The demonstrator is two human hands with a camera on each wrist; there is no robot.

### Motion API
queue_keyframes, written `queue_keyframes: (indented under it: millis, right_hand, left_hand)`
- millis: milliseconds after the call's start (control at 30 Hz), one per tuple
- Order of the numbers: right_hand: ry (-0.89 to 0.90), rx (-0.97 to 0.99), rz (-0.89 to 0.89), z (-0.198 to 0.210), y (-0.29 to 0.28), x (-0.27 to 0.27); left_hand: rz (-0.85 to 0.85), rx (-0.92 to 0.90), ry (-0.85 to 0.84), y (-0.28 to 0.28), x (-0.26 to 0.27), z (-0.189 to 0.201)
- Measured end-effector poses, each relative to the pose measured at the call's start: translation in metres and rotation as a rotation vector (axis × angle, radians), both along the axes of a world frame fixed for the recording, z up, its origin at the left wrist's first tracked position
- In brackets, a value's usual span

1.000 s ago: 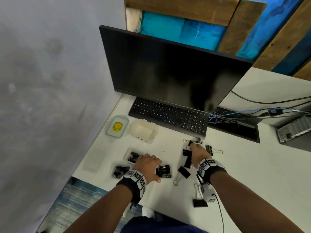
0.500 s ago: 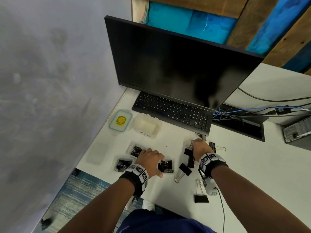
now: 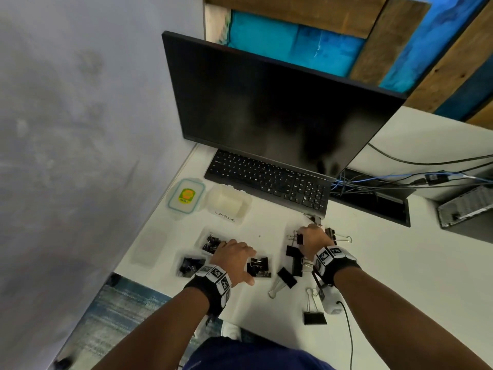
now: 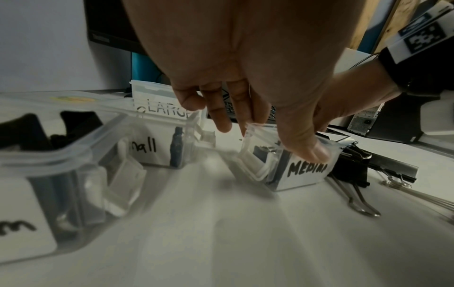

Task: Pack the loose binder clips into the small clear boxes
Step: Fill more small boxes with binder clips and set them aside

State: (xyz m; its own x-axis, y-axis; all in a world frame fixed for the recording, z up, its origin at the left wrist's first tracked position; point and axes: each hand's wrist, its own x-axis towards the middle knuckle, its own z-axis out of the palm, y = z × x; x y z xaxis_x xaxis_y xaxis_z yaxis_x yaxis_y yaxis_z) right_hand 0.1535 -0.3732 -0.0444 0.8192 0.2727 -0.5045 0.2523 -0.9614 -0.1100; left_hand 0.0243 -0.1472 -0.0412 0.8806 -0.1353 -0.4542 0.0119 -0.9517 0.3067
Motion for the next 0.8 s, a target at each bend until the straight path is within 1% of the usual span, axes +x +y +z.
queue_keyframes:
  millis: [33, 100, 233, 333, 567, 633, 700, 733, 800]
  right_hand:
    - [0.011, 0.012, 0.026, -0.002, -0.002, -0.001]
    - [0.019, 0.02, 0.025, -0.004, -0.004, -0.004]
    - [-0.031, -0.008, 0.011, -0.007, -0.004, -0.007]
    - [-0.028, -0.029, 0.02, -0.008, -0.004, -0.01]
    - [0.005, -0.049, -0.096, 0.001, -0.003, -0.013]
    - [-0.034, -0.005, -0.15, 0.008, -0.003, -0.015]
    - [-0.077, 0.116, -0.165, 0.015, 0.0, -0.021]
    - [-0.064, 0.205, -0.147, 0.018, 0.003, -0.025]
    - [0.038, 0.357, -0.045, 0.024, 0.012, -0.037]
  left_hand:
    - [-0.001, 0.003, 0.001, 0.0, 0.0, 0.001]
    - [-0.003, 0.009, 0.005, 0.0, 0.001, 0.002]
    - [-0.008, 0.013, 0.007, -0.001, 0.0, 0.002]
    - [-0.009, 0.015, -0.002, -0.001, -0.001, 0.001]
    - [-0.005, 0.007, -0.01, -0.001, -0.001, 0.002]
    - [-0.005, 0.005, -0.011, -0.001, -0.001, 0.001]
    - [-0.003, 0.003, -0.015, 0.0, -0.001, 0.0]
    - [0.0, 0.0, -0.015, 0.0, 0.0, -0.001]
    - [0.004, -0.005, -0.019, 0.0, 0.0, -0.002]
